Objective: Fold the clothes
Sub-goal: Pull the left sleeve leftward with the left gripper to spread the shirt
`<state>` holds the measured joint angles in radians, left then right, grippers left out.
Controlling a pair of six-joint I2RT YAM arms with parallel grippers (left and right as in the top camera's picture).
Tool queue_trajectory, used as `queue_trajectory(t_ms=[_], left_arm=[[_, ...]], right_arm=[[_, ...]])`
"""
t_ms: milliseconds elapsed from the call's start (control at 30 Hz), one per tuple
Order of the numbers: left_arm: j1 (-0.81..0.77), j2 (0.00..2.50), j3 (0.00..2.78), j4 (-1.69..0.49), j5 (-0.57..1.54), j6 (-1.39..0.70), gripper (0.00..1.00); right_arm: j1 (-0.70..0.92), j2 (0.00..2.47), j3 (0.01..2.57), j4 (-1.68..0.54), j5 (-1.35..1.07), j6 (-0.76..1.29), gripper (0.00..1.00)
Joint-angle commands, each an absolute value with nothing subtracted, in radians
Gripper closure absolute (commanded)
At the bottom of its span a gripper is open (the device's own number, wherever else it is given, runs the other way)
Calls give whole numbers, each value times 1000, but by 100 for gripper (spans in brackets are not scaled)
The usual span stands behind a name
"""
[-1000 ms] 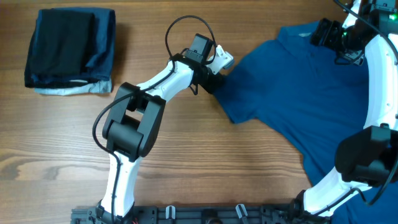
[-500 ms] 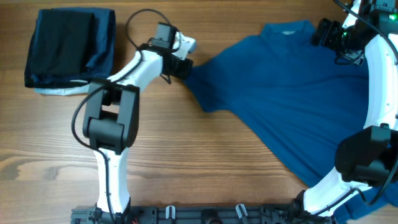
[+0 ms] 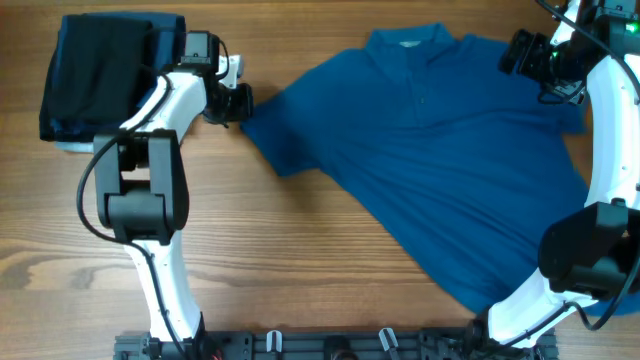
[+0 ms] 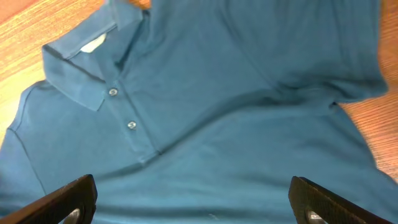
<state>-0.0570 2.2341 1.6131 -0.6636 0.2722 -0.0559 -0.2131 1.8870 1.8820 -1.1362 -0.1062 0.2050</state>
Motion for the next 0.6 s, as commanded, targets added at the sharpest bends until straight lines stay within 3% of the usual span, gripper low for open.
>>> queue_trajectory(t_ms=[0, 567], left_arm=[[-23, 2270, 1583, -699, 118, -131, 96], [-26, 2128, 1583, -947, -22, -203, 96]], right_arm=[[-213, 1872, 1898, -1134, -101, 212, 0], [-213, 1872, 1898, -1134, -101, 212, 0]])
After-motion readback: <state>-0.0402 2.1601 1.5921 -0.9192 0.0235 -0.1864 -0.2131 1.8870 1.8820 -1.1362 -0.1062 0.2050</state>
